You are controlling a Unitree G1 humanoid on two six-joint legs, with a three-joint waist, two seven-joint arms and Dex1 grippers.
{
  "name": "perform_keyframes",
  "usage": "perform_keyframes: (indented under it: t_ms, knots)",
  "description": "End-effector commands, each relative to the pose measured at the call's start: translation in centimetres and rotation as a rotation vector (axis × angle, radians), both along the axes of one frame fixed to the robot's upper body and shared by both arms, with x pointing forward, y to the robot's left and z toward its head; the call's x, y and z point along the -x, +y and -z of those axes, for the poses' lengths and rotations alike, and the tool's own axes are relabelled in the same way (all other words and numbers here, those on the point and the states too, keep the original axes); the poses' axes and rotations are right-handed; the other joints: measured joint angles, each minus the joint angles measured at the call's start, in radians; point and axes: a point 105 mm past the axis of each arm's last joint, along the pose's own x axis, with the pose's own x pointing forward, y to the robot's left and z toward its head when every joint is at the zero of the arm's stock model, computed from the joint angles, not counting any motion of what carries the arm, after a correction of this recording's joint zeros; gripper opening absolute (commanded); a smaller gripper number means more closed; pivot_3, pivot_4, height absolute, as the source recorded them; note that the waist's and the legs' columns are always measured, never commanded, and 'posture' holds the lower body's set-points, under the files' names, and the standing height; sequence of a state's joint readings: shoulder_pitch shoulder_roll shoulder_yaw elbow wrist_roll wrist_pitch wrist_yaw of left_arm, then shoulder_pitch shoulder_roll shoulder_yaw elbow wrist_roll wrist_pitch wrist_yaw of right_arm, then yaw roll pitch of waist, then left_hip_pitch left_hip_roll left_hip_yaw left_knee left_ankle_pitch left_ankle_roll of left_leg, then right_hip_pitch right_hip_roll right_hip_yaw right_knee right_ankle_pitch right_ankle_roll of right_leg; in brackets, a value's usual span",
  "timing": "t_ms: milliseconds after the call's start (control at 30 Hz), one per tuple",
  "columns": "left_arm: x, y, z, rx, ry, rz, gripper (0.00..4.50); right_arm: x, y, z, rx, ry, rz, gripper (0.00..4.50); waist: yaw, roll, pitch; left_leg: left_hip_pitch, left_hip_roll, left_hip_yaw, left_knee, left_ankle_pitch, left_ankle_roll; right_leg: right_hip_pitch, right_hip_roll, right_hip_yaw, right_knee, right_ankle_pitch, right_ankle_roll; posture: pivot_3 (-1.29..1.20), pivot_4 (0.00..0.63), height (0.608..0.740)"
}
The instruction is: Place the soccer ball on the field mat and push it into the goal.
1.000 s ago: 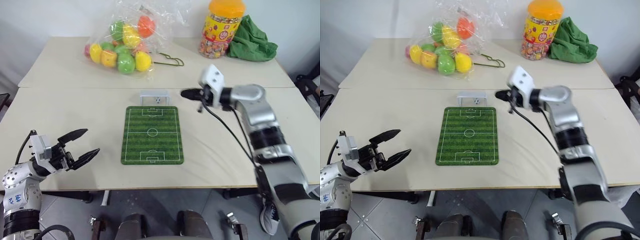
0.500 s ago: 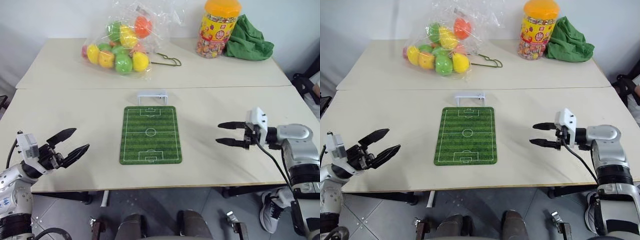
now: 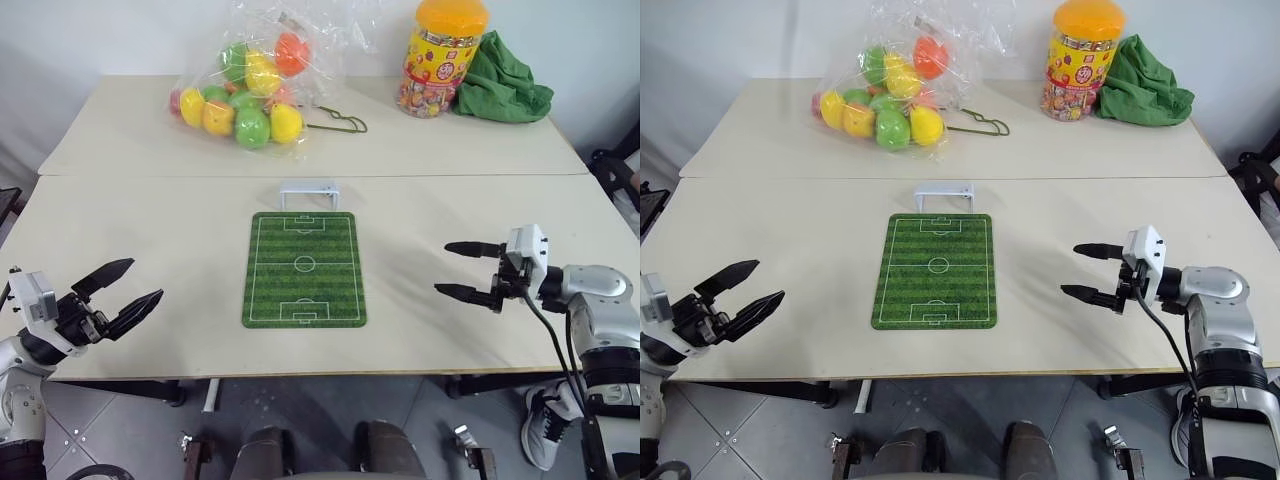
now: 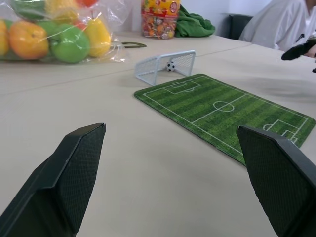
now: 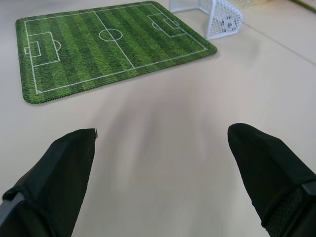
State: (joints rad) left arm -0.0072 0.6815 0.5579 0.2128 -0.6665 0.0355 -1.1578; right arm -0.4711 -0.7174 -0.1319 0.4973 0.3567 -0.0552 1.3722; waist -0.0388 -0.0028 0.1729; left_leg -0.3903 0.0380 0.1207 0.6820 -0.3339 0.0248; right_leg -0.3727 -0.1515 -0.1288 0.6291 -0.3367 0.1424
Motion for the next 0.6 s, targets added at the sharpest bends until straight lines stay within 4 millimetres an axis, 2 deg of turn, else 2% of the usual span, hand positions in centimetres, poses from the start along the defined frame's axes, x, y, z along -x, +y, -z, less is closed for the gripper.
perform_keyframes:
  t_ms: [33,200,333,467,600]
  knots:
    - [0.9,-0.2,-0.8,-0.004,-0.039,-0.01,4.5,0.0,0.1,-1.5,-0.074,-0.069,0.083,4.46,0.006,0.0,0.0,0.0,0.0,0.0,0.0,0.0,0.0,0.0,0.0,0.0,0.0,0.0,0.0,0.0,0.15,0.74]
    - [-0.6,1.3,-1.1,0.006,-0.053,-0.258,4.5,-1.4,0.2,-1.8,-0.19,-0.128,0.401,4.46,0.011,0.0,0.0,0.0,0.001,0.0,0.0,0.0,0.0,0.0,0.0,0.001,0.001,0.0,0.0,0.0,0.15,0.74]
    - [-1.5,3.0,-2.4,0.061,-0.14,-0.479,4.5,-3.6,-1.8,-1.9,-0.278,-0.135,0.746,4.46,0.012,0.0,0.0,0.0,0.0,-0.001,0.001,0.0,0.0,0.0,0.0,0.001,0.001,0.0,0.0,0.0,0.15,0.74]
    - [-2.1,3.8,-2.7,0.049,-0.184,-0.636,4.5,-4.2,-2.7,-2.6,-0.456,-0.144,0.912,4.46,0.012,0.0,0.0,0.0,-0.001,-0.001,-0.001,0.0,0.0,0.0,0.0,0.001,0.001,0.0,0.0,0.0,0.15,0.74]
    - [-2.7,5.5,-2.1,0.03,-0.167,-0.845,4.5,-4.3,-3.3,-1.5,-0.46,-0.195,1.061,4.46,0.011,0.0,0.0,0.0,-0.001,0.0,-0.001,0.0,0.0,-0.001,0.0,0.002,0.001,0.0,0.0,0.0,0.15,0.74]
